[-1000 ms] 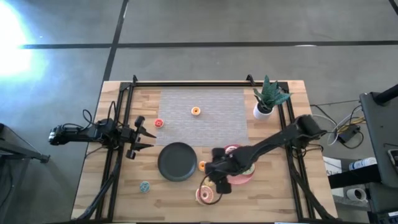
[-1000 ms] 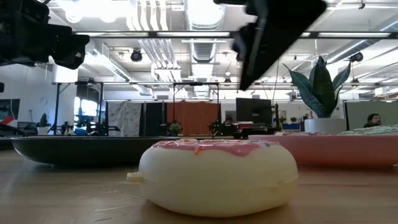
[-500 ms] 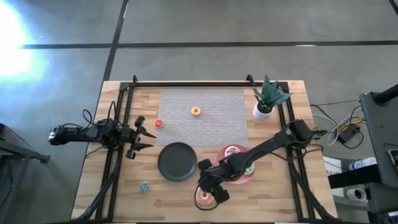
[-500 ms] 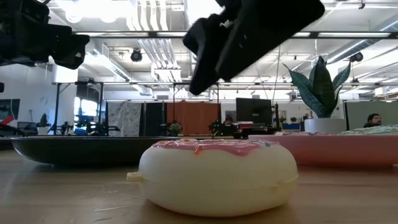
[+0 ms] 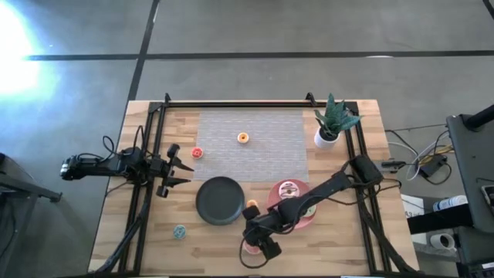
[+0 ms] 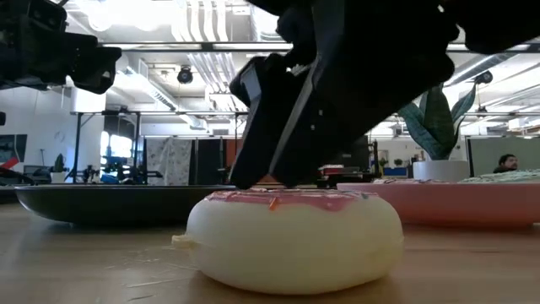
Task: Pick & Place donuts
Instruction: Put the large pink donut on the pink plate
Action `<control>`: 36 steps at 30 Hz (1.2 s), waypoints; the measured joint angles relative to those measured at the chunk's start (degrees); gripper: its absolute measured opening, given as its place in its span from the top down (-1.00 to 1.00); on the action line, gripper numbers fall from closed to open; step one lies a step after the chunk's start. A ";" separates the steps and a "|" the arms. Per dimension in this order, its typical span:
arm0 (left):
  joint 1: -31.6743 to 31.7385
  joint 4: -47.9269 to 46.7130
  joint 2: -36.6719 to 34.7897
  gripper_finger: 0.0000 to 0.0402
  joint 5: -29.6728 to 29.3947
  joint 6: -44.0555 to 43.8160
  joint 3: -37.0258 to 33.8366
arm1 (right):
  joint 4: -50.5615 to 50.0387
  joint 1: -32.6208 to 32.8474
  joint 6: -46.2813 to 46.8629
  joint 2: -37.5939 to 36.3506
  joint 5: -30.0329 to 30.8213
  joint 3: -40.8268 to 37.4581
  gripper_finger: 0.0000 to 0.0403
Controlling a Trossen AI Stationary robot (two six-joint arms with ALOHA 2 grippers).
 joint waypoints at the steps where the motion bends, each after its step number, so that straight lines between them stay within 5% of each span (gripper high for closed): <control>1: 0.00 -0.04 0.00 0.28 -0.02 0.02 0.00 | 0.08 -0.08 -0.05 0.00 0.02 -0.03 -0.07; 18: 0.00 -0.01 0.02 0.28 -0.01 0.01 0.00 | -0.54 -2.98 0.13 0.09 0.39 -0.35 -0.07; 29: 0.00 0.00 0.02 0.28 0.00 0.00 0.00 | -0.03 -4.13 3.50 2.05 -9.23 -0.46 -0.06; 36: 0.00 0.01 0.04 0.28 0.00 -0.01 0.00 | -0.85 -4.23 6.44 2.14 -9.00 -0.46 0.13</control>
